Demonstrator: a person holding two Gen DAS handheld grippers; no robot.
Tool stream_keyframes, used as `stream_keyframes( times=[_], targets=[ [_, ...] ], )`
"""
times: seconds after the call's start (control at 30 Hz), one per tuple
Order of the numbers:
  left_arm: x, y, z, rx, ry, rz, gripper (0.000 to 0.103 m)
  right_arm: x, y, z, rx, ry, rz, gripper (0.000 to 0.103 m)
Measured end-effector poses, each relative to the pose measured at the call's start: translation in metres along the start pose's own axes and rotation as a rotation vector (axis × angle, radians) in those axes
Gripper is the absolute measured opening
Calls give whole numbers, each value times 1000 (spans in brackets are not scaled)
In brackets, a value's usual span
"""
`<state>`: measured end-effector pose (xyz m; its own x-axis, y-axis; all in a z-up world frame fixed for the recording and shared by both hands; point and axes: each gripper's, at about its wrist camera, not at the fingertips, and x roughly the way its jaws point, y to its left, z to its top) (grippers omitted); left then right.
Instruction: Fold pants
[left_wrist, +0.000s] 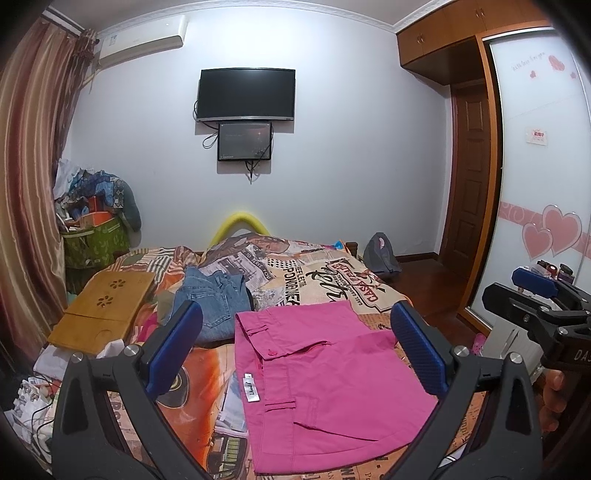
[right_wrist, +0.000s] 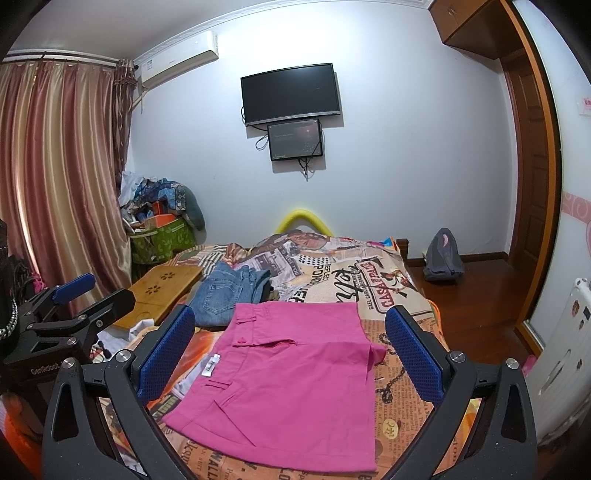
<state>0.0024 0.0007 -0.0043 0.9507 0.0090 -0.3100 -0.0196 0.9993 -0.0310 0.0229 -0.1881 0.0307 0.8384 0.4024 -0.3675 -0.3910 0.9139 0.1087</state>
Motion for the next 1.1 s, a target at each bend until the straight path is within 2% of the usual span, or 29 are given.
stream_keyframes(
  times=[1.1],
  targets=[
    [2, -2, 2, 2, 1, -5, 103, 1, 7, -2, 1, 12, 4, 103]
  ],
)
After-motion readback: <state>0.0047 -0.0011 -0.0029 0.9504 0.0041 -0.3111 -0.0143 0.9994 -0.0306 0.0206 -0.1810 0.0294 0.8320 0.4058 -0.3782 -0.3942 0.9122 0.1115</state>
